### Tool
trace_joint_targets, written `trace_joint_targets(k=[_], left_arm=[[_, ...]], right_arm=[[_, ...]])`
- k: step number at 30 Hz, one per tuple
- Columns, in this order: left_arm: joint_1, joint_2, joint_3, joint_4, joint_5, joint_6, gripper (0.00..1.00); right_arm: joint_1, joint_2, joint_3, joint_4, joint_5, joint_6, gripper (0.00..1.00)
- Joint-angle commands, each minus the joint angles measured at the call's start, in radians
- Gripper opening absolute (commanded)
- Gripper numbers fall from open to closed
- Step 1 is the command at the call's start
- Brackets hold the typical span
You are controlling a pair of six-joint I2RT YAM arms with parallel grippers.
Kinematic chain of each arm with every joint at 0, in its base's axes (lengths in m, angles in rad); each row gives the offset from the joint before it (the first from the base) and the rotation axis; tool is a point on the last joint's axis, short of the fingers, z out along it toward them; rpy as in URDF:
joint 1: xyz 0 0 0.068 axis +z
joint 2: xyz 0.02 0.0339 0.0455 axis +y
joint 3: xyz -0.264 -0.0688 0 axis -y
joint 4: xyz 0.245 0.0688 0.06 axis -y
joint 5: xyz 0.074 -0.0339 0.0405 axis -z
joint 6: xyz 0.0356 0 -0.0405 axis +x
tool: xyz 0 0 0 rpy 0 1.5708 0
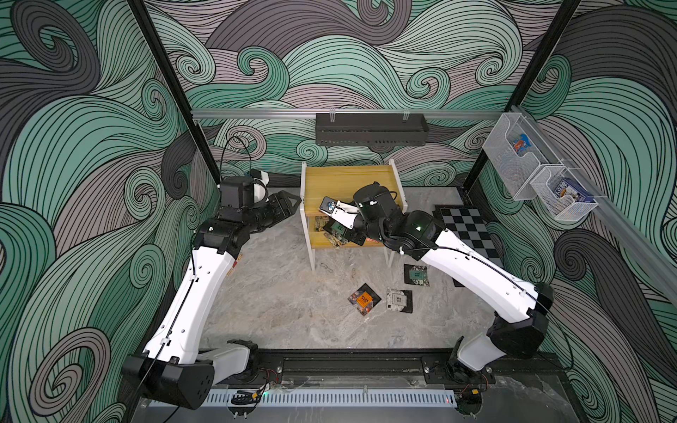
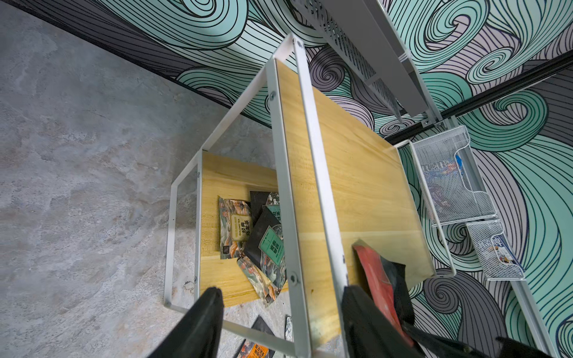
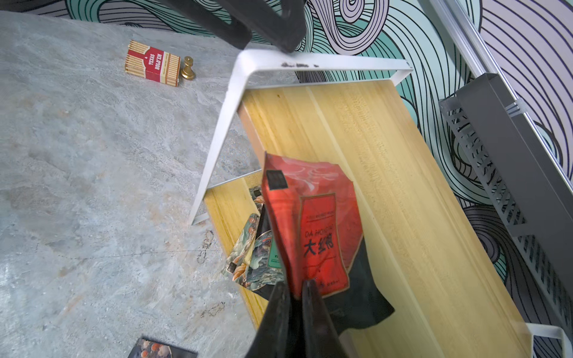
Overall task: Remove the tea bags from the shelf
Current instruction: Pick up the tea bag from the shelf, then place the tea bag at the center of the board.
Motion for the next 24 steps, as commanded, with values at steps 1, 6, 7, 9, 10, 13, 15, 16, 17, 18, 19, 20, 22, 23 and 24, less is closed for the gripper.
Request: trace_joint_targets(k=[1, 6, 7, 9, 10, 13, 15, 16, 17, 18, 19, 20, 22, 23, 24], left_arm=[[0.013, -0.032, -0.002, -0.036, -0.022, 0.009, 0.64], [0.013, -0.056, -0.013, -0.073, -0.078, 0.009, 0.64], [0.014, -0.061, -0.018, -0.080, -0.090, 0.008, 0.64], [0.016, -0.072, -0.031, -0.089, -0.104, 0.006, 0.64], [0.017, -0.078, -0.041, -0.090, -0.107, 0.003, 0.64], [0.020, -0.097, -0.082, -0.088, -0.108, -0.002, 0.64], [0.022, -0.107, -0.108, -0.085, -0.106, -0.006, 0.64], [0.023, -0.112, -0.121, -0.084, -0.106, -0.006, 0.64], [0.023, -0.118, -0.136, -0.082, -0.105, -0.008, 0.64], [0.023, -0.121, -0.148, -0.082, -0.106, -0.009, 0.64], [0.023, -0.127, -0.163, -0.081, -0.106, -0.010, 0.64], [0.023, -0.133, -0.180, -0.079, -0.105, -0.011, 0.64], [0.025, -0.145, -0.215, -0.077, -0.108, -0.015, 0.64], [0.025, -0.152, -0.234, -0.074, -0.110, -0.018, 0.64], [0.025, -0.161, -0.251, -0.072, -0.111, -0.021, 0.64]], right_arm=[[0.018, -0.065, -0.039, 0.018, 0.021, -0.014, 0.12], [0.050, -0.187, -0.141, 0.092, 0.003, -0.034, 0.11], [0.058, -0.213, -0.169, 0.107, -0.001, -0.036, 0.11], [0.073, -0.261, -0.216, 0.122, -0.024, -0.036, 0.11], [0.084, -0.286, -0.247, 0.134, -0.036, -0.037, 0.11], [0.119, -0.354, -0.340, 0.164, -0.054, -0.043, 0.11], [0.139, -0.385, -0.397, 0.183, -0.060, -0.043, 0.11], [0.147, -0.402, -0.430, 0.196, -0.065, -0.041, 0.11], [0.154, -0.415, -0.461, 0.209, -0.069, -0.040, 0.11], [0.159, -0.424, -0.487, 0.221, -0.071, -0.036, 0.11], [0.162, -0.433, -0.517, 0.238, -0.078, -0.032, 0.11], [0.163, -0.440, -0.551, 0.258, -0.082, -0.029, 0.11], [0.165, -0.444, -0.609, 0.289, -0.085, -0.022, 0.10], [0.167, -0.444, -0.636, 0.304, -0.086, -0.015, 0.10], [0.167, -0.444, -0.661, 0.319, -0.089, -0.008, 0.10]])
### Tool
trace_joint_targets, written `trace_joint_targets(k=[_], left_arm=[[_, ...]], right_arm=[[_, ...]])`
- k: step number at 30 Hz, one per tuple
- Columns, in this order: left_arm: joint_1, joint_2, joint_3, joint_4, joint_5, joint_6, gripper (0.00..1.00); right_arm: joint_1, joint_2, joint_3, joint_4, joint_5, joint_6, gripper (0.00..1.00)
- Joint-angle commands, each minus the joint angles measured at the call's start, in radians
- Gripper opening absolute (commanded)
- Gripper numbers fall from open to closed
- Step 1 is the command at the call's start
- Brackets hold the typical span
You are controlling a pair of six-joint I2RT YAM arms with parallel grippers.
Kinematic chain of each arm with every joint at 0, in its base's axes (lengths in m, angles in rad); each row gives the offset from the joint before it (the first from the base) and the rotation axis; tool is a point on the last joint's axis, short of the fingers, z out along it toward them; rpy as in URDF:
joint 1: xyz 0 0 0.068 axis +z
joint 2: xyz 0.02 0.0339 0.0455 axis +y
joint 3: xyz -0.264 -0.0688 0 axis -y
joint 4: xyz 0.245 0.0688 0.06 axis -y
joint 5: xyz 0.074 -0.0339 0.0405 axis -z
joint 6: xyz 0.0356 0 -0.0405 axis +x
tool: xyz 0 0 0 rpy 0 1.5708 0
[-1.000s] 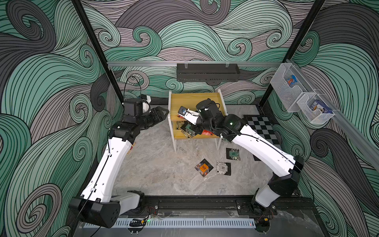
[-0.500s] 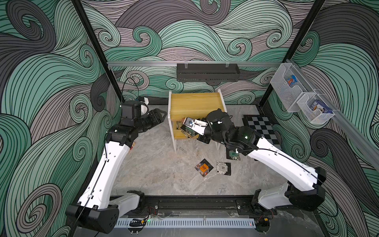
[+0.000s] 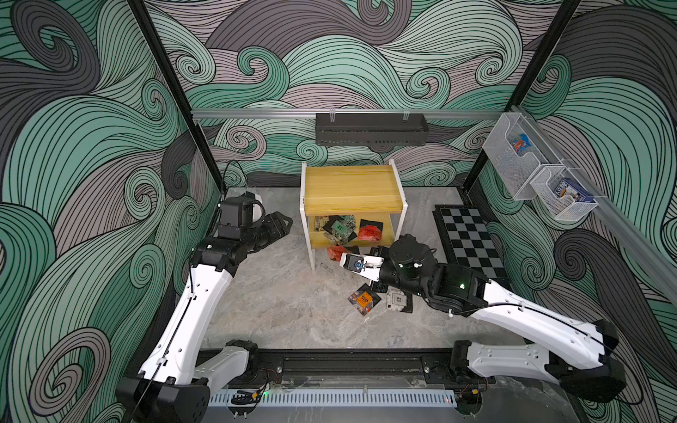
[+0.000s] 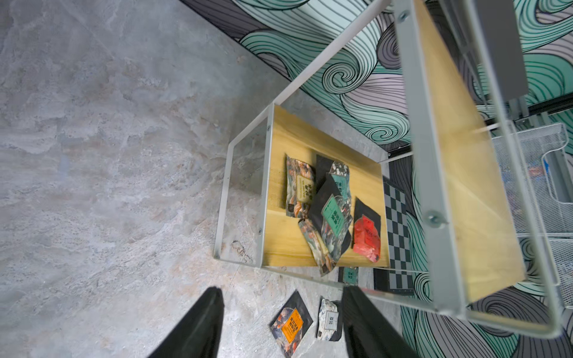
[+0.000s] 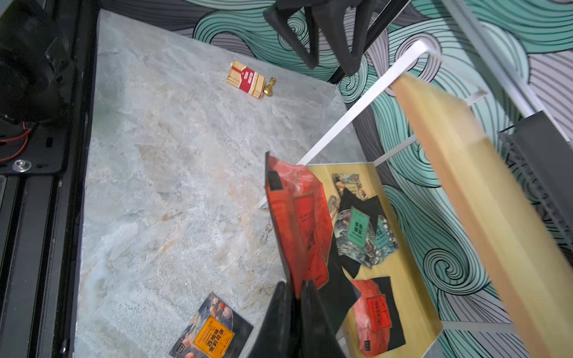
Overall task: Remove the tea bags from the shelf
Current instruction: Place the tea bag at the center of the board.
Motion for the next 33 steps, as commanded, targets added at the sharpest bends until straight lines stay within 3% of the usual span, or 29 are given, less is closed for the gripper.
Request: trace_joint_targets(k=[1, 15, 33], left_arm=[[0.007, -0.039, -0.042, -0.005, -0.019, -0.011, 0.64], [0.015, -0.086, -0.149, -0.009, -0.026, -0.019, 0.64], [0.015, -0.088, -0.165, -0.015, -0.022, -0.011, 0.64]], right_arm=[[0.007, -0.010, -0.079, 0.098, -0.028, 0.033, 0.10], [0.047, 0.141, -0.302, 0.321, -0.025, 0.173, 0.10], [0.056, 0.470, -0.296, 0.496, 0.022, 0.221, 0.12]])
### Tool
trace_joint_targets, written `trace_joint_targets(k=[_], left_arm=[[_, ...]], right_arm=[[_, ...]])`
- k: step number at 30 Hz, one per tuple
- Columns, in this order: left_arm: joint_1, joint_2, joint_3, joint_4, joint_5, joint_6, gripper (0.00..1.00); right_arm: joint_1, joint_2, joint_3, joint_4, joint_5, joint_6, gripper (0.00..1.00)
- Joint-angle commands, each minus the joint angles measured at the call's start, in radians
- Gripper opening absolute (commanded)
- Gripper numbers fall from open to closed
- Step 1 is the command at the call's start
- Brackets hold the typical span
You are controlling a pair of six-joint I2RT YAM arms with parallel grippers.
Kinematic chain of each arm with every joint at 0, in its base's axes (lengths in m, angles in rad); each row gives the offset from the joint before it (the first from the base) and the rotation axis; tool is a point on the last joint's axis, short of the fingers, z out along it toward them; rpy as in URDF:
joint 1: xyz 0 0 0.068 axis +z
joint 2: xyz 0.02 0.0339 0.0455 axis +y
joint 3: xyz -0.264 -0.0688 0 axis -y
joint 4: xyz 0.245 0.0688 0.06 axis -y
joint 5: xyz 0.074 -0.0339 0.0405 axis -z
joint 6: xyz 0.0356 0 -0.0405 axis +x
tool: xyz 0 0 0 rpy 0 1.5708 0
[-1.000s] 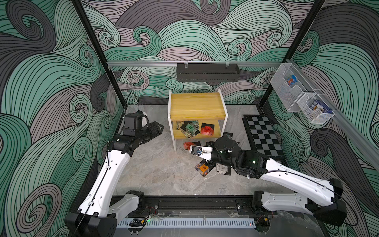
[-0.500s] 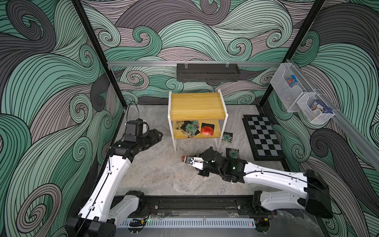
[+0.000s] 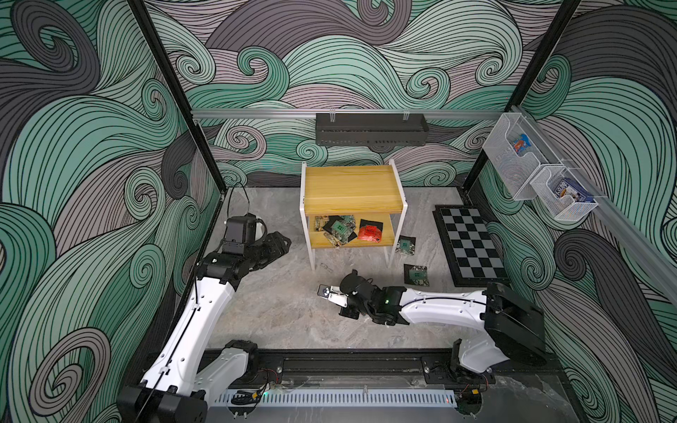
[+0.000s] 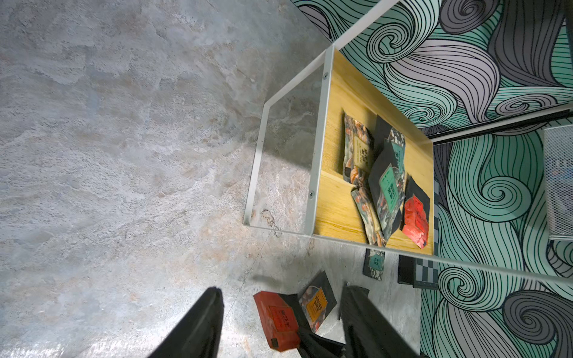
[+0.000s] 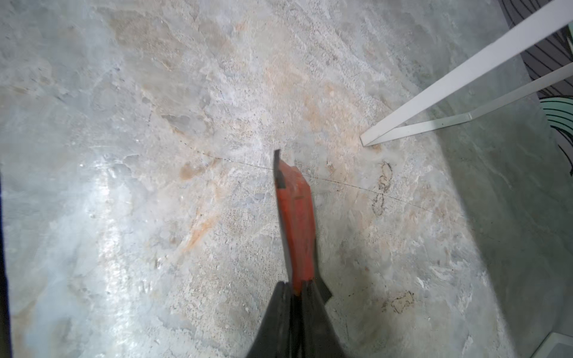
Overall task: Remove the tea bags from the shelf
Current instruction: Place the tea bag at the center of the board.
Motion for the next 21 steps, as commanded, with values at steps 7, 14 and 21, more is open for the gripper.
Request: trace_joint_targets(k=[7, 14, 21], left_arm=[[0.008, -0.007, -0.001, -0.005, -0.003, 0.008, 0.64], [0.008, 0.002, -0.003, -0.002, -0.002, 0.012, 0.64], [0.008, 0.005, -0.004, 0.005, -0.003, 0.011, 0.64]], right_arm=[[0.023, 0.084, 0.028, 0.037, 0.012, 0.032, 0.15], [0.034, 0.079, 0.035, -0.006, -0.040, 0.044, 0.24], [0.049, 0.017, 0.051, -0.069, -0.074, 0.040, 0.39]])
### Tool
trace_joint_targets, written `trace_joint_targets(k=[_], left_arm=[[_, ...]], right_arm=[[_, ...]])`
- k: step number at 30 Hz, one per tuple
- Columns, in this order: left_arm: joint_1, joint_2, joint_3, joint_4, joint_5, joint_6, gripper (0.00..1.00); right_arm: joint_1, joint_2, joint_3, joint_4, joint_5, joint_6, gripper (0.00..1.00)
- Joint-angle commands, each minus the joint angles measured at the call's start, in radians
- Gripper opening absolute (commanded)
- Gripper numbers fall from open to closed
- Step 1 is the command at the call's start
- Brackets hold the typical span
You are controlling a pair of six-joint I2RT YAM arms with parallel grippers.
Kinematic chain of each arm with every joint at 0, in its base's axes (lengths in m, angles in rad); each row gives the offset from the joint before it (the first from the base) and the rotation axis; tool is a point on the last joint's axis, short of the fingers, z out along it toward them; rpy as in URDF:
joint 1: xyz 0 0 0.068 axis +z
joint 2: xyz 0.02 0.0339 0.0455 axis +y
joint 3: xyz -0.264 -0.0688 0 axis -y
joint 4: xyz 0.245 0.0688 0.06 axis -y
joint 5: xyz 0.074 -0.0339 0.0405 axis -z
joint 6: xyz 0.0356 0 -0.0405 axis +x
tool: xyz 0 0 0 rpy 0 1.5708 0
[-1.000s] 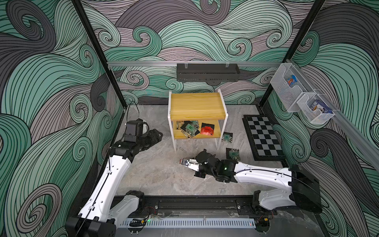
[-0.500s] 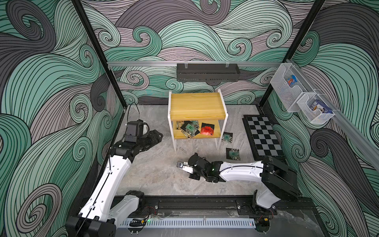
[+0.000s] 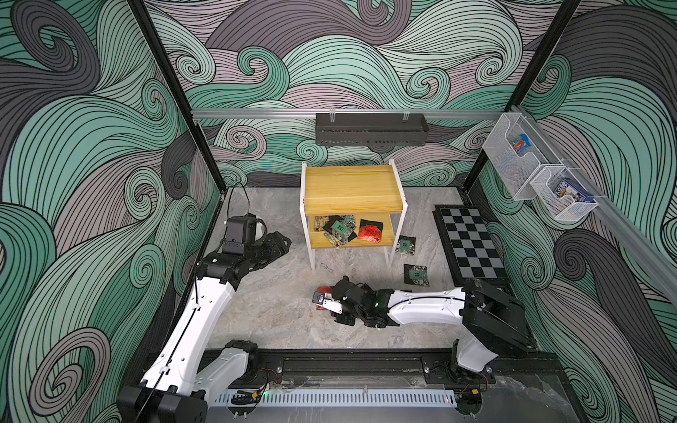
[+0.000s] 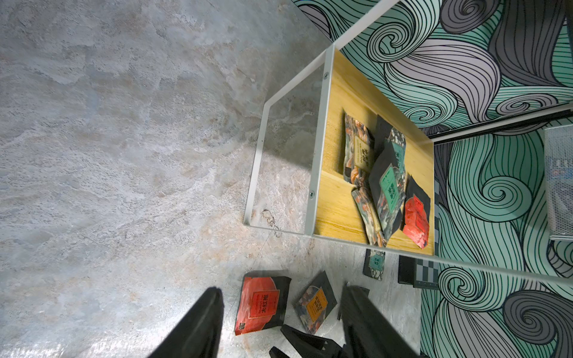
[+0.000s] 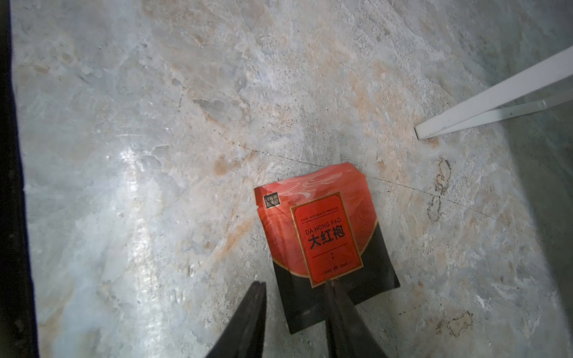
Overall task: Remove the tea bags from the shelf
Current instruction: Place the tea bag at the center of the board, then pick up the tea bag from the shelf.
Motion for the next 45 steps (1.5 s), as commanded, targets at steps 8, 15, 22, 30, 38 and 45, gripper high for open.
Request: trace_joint_targets(k=[8, 15, 22, 30, 38, 45], left_arm=[[0.008, 0.011, 0.006, 0.012, -0.007, 0.012, 0.64], [0.009, 0.035, 0.021, 0.021, -0.002, 0.017, 0.64], [0.009, 0.081, 0.053, 0.032, 0.024, 0.021, 0.64], [0.009, 0.124, 0.056, 0.082, 0.087, 0.028, 0.64], [0.010, 0.179, 0.082, 0.106, 0.118, 0.033, 0.65], [0.036, 0.264, 0.121, 0.144, 0.207, 0.037, 0.70]], right_arm=[[0.012, -0.162, 0.019, -0.093, -0.014, 0.003, 0.45], [-0.025, -0.266, 0.049, -0.168, -0.042, 0.061, 0.50], [-0.118, -0.408, 0.116, -0.290, -0.157, 0.137, 0.53], [-0.296, -0.565, 0.209, -0.441, -0.310, 0.264, 0.58], [-0.480, -0.643, 0.288, -0.545, -0.473, 0.375, 0.60], [-0.693, -0.717, 0.287, -0.558, -0.600, 0.480, 0.65]])
